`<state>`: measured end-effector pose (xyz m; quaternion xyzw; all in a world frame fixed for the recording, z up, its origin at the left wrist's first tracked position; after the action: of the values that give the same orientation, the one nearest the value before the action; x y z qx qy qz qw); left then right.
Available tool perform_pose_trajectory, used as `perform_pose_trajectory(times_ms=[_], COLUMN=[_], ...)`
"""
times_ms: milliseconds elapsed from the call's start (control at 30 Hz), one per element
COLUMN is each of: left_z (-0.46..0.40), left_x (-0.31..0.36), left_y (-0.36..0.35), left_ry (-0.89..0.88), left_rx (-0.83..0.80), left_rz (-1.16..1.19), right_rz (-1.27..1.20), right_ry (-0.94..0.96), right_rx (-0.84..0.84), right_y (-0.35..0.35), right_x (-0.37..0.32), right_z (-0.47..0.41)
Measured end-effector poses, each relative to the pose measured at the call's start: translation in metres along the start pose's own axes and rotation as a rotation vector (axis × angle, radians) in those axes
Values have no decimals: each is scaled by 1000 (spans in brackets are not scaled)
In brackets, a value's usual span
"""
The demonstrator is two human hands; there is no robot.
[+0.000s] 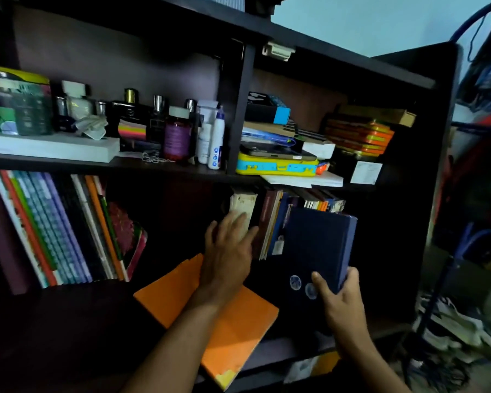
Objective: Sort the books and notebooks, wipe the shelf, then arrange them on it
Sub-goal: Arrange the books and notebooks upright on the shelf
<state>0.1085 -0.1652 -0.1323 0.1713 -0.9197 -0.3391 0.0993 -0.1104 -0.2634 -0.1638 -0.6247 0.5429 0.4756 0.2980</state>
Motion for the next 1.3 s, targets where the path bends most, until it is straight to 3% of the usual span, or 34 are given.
perform_pose_trajectory(times_ms=[133,200,267,533,667,933,1167,1300], left_z=[-14,-12,-15,-17,-19,-25,-19,-19], left_x=[25,21,13,-6,-11,-13,-19,-18], left_y=[-55,-85,-95,-70,-62,-51,-52,-59], left_ry=[-345,-375,-353,-157,-44,-38,-85,-57], left_rx=[-229,-380,-429,-307,-393,-403,-48,-67], left_rz=[-336,-481,-573,-417,-409,-332,-173,-237], right_rz=[29,34,31,17,7,140,190,175], right_ry=[38,40,13,38,74,204,197,173], right_rx=[86,83,58,-93,-189,-294,-319,-342], right_y=[-10,-17,-26,-40,-45,-71,-80,-86], right_x=[20,31,39,42,31,7,13,12], right_z=[0,-1,0,6,5,-17,-36,-45])
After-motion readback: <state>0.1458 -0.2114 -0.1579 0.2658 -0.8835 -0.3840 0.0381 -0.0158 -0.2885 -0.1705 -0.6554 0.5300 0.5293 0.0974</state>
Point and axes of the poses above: each hand's wrist, its own z-axis away from the middle knuckle, its own y-axis out of the back of the hand, x = y × z, the point moved 7 cm from there along -z, towards the middle knuckle, and after that the axes turned 8 degrees about -z, right-handed, at the moved point
